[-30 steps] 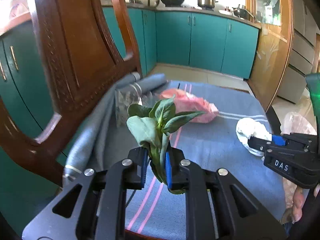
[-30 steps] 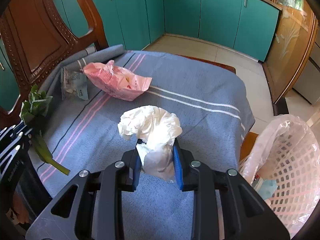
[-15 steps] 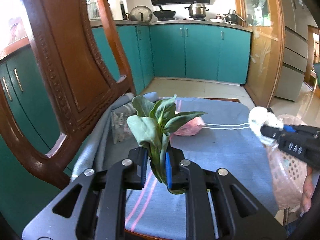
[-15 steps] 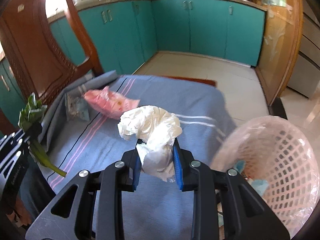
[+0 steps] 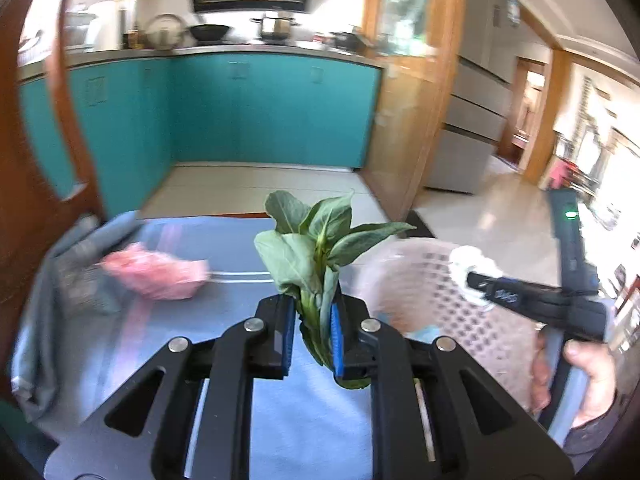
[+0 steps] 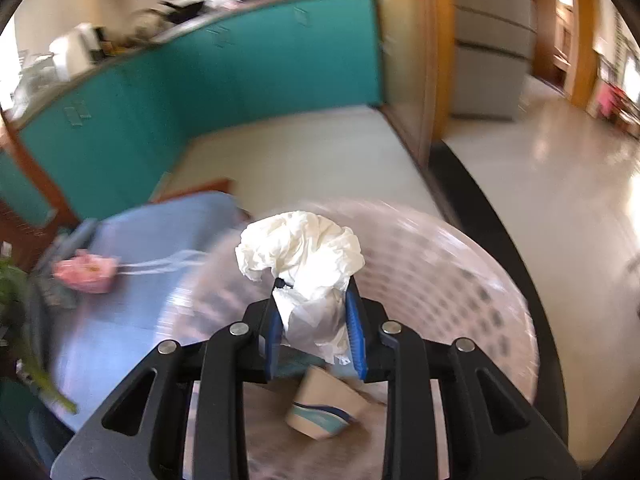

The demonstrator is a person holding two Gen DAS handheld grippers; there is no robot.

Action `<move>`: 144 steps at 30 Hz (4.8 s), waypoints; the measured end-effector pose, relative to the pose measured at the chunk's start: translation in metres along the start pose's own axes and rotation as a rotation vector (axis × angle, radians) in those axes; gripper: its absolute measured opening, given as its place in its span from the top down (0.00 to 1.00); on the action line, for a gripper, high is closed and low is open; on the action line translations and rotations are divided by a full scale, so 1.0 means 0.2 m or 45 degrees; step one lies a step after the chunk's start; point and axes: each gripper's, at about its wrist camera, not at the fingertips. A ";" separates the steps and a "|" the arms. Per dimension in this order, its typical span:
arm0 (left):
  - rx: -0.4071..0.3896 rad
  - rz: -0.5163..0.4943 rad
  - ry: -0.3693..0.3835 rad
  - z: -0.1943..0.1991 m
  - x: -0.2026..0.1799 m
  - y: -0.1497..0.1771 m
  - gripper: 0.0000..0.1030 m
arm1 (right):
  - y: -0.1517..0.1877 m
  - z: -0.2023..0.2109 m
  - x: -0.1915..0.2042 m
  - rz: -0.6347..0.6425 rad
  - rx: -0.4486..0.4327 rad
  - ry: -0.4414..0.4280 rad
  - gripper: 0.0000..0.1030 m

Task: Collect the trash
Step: 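Drop the tissue into the wastebasket while the left gripper drops the green vegetable in, then move both grippers back over the seat toward the remaining bags, then grasp the clear plastic bag with the right gripper while the left gripper grasps the pink bag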

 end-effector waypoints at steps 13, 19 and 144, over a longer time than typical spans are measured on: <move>0.215 -0.128 0.187 -0.37 -0.41 0.15 0.84 | 0.01 0.03 -0.20 -0.173 0.018 0.032 0.72; 0.253 -0.154 0.174 -0.43 -0.45 0.19 0.84 | 0.02 0.04 -0.23 -0.165 0.018 0.029 0.72; 0.430 0.412 -0.411 -0.42 1.19 0.05 0.58 | 0.15 -0.33 1.35 0.920 0.075 -0.407 0.17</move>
Point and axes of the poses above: each gripper's, at about its wrist camera, not at the fingertips, and z roughly against the way its jaws point, x to its left, y to its underside, and after that the axes turned 3 degrees about z, right-handed
